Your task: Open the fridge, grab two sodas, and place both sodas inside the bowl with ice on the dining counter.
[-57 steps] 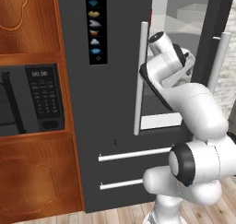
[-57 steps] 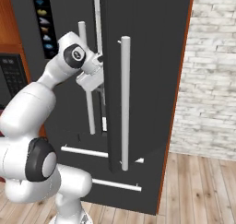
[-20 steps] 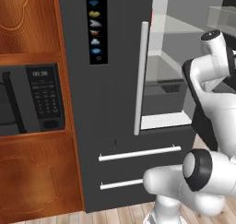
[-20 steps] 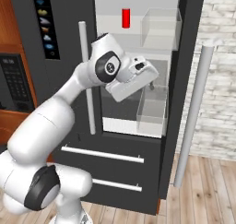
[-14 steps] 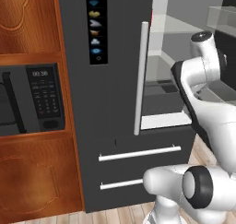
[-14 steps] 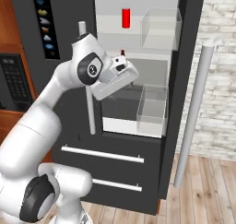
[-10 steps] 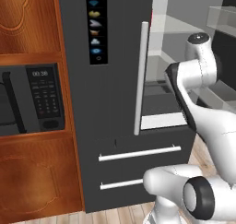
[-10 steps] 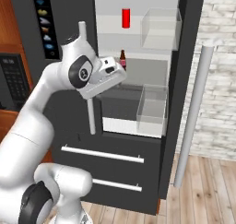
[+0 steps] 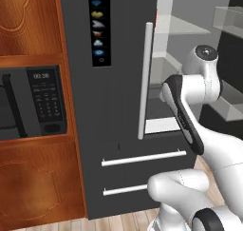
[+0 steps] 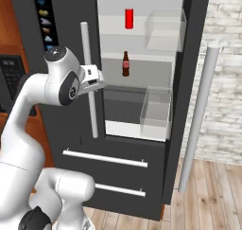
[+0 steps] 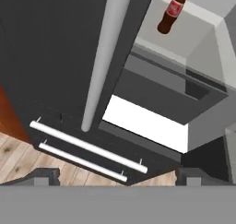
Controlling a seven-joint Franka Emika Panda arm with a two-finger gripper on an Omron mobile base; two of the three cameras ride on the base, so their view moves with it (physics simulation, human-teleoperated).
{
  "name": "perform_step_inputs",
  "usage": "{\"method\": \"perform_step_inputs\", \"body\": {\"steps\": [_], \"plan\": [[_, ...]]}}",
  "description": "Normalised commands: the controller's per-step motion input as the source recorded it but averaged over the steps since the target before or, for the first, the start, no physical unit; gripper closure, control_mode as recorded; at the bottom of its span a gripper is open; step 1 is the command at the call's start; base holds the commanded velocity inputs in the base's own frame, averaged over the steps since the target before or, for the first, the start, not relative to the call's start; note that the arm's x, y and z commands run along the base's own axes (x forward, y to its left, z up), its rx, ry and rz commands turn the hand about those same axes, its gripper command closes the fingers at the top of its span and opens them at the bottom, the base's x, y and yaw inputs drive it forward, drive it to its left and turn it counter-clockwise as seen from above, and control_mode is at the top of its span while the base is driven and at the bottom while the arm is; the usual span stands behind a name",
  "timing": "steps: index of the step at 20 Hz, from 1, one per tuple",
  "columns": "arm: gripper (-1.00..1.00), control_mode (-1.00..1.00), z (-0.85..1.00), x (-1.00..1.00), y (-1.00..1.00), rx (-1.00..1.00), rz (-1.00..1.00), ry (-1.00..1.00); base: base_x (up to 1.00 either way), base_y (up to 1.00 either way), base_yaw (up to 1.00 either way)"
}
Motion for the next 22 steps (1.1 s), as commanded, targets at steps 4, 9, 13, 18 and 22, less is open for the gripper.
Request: {"method": "perform_step_inputs", "body": {"steps": [4, 9, 13, 18, 22], "plan": [[-1.0, -1.0, 0.26, 0.0, 0.34, 0.13, -0.14, -0.05, 0.0, 0.0, 0.0], [-1.0, -1.0, 0.23, 0.08, 0.28, 0.16, -0.04, -0.05, 0.0, 0.0, 0.0], [-1.0, -1.0, 0.1, 0.11, 0.33, 0.13, 0.0, -0.05, 0.0, 0.0, 0.0], [-1.0, -1.0, 0.01, 0.14, 0.17, 0.08, 0.0, -0.08, 0.0, 0.0, 0.0], [-1.0, -1.0, 0.0, 0.31, 0.07, 0.01, -0.06, -0.09, 0.0, 0.0, 0.0]]}}
